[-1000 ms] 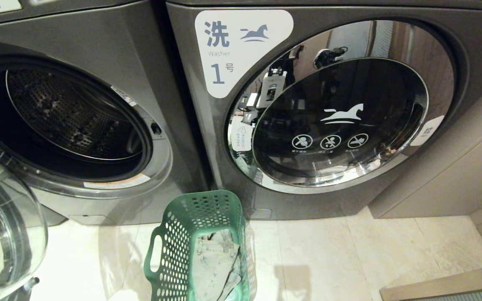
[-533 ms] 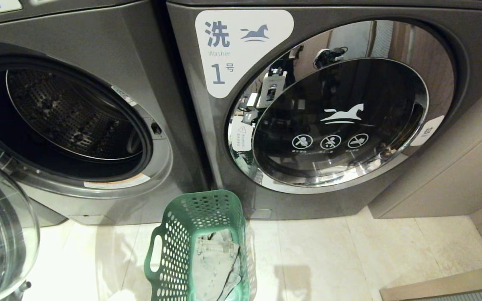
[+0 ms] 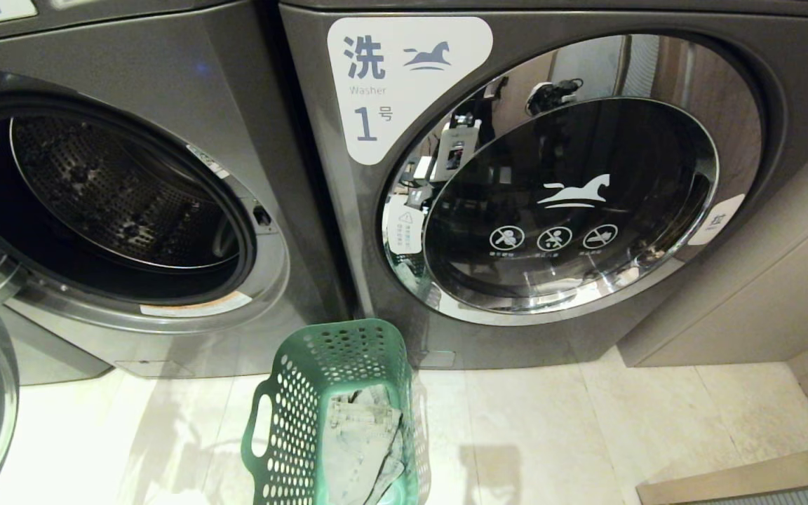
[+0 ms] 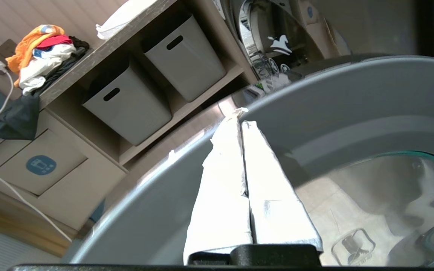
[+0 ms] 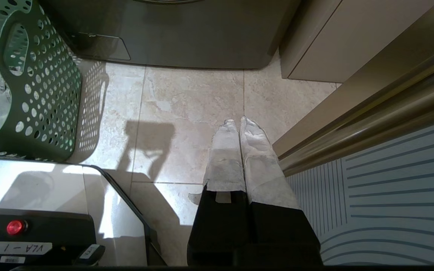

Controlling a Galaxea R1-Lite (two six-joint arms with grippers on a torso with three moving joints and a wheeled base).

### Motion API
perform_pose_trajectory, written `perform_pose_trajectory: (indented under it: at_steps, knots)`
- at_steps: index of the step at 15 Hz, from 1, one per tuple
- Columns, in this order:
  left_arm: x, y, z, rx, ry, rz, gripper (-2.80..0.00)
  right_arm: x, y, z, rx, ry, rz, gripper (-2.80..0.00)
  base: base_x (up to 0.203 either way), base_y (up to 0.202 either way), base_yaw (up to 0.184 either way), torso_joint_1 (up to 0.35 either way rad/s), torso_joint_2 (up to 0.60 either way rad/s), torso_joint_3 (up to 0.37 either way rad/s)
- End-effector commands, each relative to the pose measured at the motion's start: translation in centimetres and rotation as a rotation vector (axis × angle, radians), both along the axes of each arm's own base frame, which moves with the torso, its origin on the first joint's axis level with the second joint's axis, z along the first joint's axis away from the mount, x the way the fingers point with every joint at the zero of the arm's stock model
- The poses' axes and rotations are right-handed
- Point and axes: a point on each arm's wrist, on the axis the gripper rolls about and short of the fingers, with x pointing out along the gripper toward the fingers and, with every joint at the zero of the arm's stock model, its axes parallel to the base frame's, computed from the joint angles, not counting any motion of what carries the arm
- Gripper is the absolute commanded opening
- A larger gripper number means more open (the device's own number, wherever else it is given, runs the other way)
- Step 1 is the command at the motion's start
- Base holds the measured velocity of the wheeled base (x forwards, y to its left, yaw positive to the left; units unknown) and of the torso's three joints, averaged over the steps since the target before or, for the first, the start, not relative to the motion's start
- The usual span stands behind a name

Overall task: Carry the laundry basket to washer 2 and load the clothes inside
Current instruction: Open the lid of the washing machine

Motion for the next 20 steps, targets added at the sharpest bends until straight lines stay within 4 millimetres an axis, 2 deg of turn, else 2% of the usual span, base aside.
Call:
perform_pose_trajectory:
  at_steps: [1,6,10,12,13,15,20]
  knots:
    - [0.0,1.7,-0.9,-0.021,0.011,0.023,-2.8,0.0,0.0,0.0,-0.001,0.003,0.001,-2.8,0.0,0.0,0.0,0.0,0.0,0.0]
    - [-0.4,2.4,-0.4,-0.008,-0.001,0.04,-2.8,0.0,0.0,0.0,-0.001,0.003,-0.001,-2.8,0.0,0.0,0.0,0.0,0.0,0.0]
    - [-0.4,2.1,-0.5,-0.014,0.006,0.015,-2.8,0.0,0.0,0.0,-0.001,0.003,-0.001,-2.8,0.0,0.0,0.0,0.0,0.0,0.0]
    - [-0.5,1.5,-1.3,-0.045,0.019,0.003,-2.8,0.0,0.0,0.0,-0.001,0.003,-0.001,-2.8,0.0,0.0,0.0,0.0,0.0,0.0]
    - [-0.7,0.5,-1.9,-0.075,0.03,-0.034,-2.8,0.0,0.0,0.0,-0.001,0.003,0.001,-2.8,0.0,0.0,0.0,0.0,0.0,0.0]
    - [-1.0,-3.0,-3.9,-0.155,0.057,-0.176,-2.8,0.0,0.0,0.0,-0.001,0.003,-0.001,-2.8,0.0,0.0,0.0,0.0,0.0,0.0]
    - [-1.7,-16.1,-8.7,-0.244,0.129,-0.618,-2.8,0.0,0.0,0.0,-0.001,0.003,0.001,-2.8,0.0,0.0,0.0,0.0,0.0,0.0]
